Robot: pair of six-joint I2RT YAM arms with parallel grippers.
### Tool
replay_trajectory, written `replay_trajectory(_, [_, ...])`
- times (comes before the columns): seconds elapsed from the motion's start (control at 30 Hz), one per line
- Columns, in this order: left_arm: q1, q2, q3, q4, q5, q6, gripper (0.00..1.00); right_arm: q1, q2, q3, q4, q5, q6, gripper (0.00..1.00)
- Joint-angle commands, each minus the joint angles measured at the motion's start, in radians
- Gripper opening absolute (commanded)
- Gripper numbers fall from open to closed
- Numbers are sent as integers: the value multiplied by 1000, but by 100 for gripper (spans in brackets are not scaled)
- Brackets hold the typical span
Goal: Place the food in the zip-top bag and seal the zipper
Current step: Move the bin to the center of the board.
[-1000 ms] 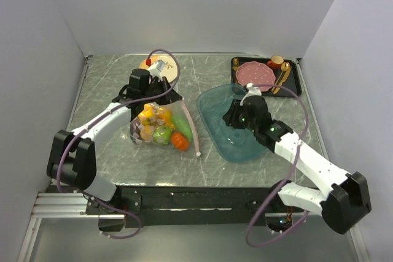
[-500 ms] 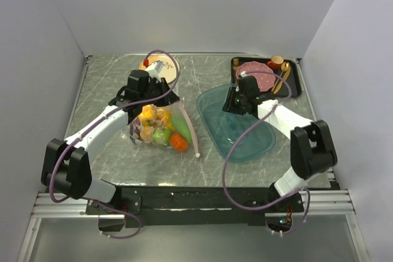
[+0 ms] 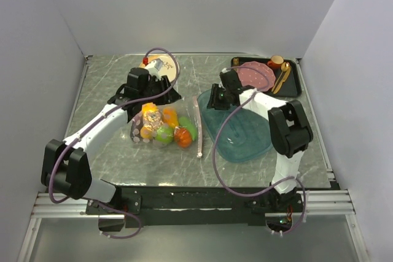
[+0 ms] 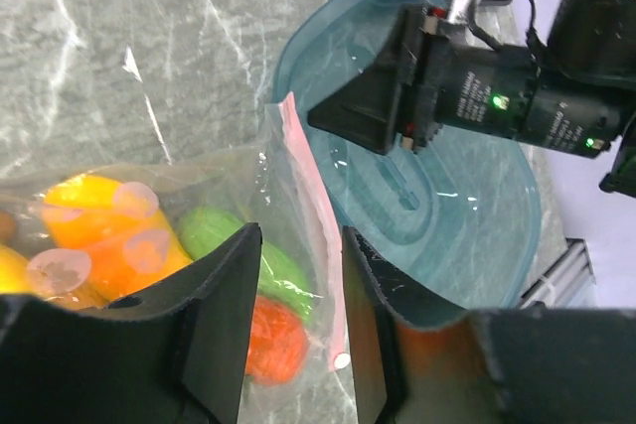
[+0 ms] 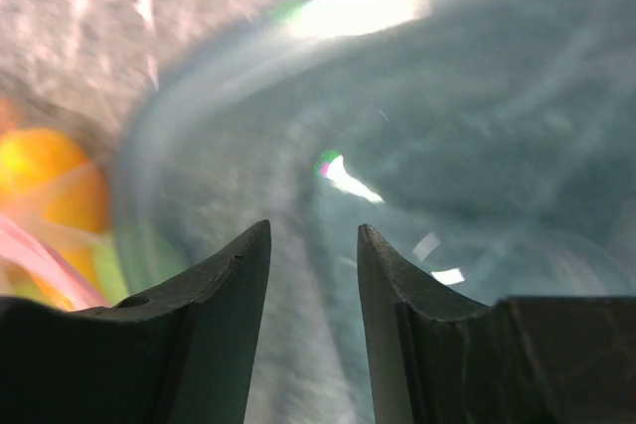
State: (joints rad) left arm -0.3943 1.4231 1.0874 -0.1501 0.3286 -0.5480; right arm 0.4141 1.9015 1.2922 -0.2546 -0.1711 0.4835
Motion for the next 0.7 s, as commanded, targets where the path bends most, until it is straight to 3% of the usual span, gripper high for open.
replay_trajectory(0.0, [-5,-68,43,-37,-36,31,44,17,71,131,17,-10,10,48])
replay_trajectory(0.27, [-5,-168,-20,-20,-62,-7,49,15,240,366,-5,-2,62,50])
replay_trajectory(0.53, [-6,-162,-37,-6,-49,-30,50,9,366,605,-52,35,147,52])
replay_trajectory(0.6, [-8,-165,-43,-6,-49,-30,53,3,329,596,-14,9,130,53])
replay_trajectory(0.67, [-12,-176,-52,-8,-68,-20,62,0,272,506,35,-1,93,54])
